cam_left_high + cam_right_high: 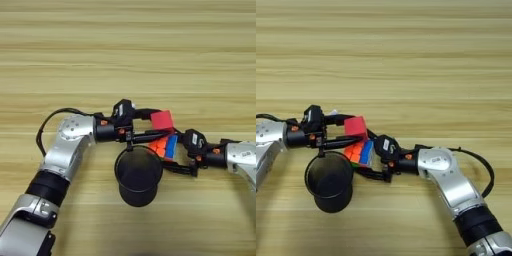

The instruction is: Move the objects on the table

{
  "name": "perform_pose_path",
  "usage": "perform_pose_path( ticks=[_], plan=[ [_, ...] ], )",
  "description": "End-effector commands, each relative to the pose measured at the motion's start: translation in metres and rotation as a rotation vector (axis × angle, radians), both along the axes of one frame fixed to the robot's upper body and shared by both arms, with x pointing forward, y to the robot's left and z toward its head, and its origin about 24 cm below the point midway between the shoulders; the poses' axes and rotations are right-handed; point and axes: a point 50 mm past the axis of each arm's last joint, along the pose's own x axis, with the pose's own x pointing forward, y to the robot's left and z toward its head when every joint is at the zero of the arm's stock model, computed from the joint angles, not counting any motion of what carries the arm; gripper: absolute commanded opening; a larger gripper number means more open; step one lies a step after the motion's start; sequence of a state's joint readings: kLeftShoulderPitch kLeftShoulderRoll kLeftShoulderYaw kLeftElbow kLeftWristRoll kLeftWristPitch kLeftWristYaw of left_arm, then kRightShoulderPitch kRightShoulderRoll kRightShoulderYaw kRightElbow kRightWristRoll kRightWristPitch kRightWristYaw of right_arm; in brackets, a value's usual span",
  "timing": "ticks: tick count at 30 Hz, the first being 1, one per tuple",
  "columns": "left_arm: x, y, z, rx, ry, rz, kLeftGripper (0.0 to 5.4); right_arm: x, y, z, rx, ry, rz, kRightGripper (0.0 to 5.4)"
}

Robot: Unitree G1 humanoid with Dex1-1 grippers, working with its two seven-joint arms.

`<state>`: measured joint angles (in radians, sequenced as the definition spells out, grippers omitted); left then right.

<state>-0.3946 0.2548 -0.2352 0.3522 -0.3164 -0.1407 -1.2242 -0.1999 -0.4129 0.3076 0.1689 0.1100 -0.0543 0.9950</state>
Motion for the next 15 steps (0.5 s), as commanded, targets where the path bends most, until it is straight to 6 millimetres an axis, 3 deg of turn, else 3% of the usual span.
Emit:
perform_pose_path(
  ticks=[1,7,15],
  plan=[
    [0.0161,-0.002,0.0002,0.083,0.021,-0.034,2.17,0.004,0.0062,0.0045,0.0,-0.022,0.024,3.32],
    [0.0232,-0.0004,-0.0062,0.146,0.077,-0.094,2.17,0.0033,0.0068,0.0042,0.001,-0.021,0.025,3.32],
    [0.0231,0.0002,0.0001,0.137,0.047,-0.114,2.17,0.0063,0.0062,0.003,-0.005,-0.021,0.014,3.32]
  ],
)
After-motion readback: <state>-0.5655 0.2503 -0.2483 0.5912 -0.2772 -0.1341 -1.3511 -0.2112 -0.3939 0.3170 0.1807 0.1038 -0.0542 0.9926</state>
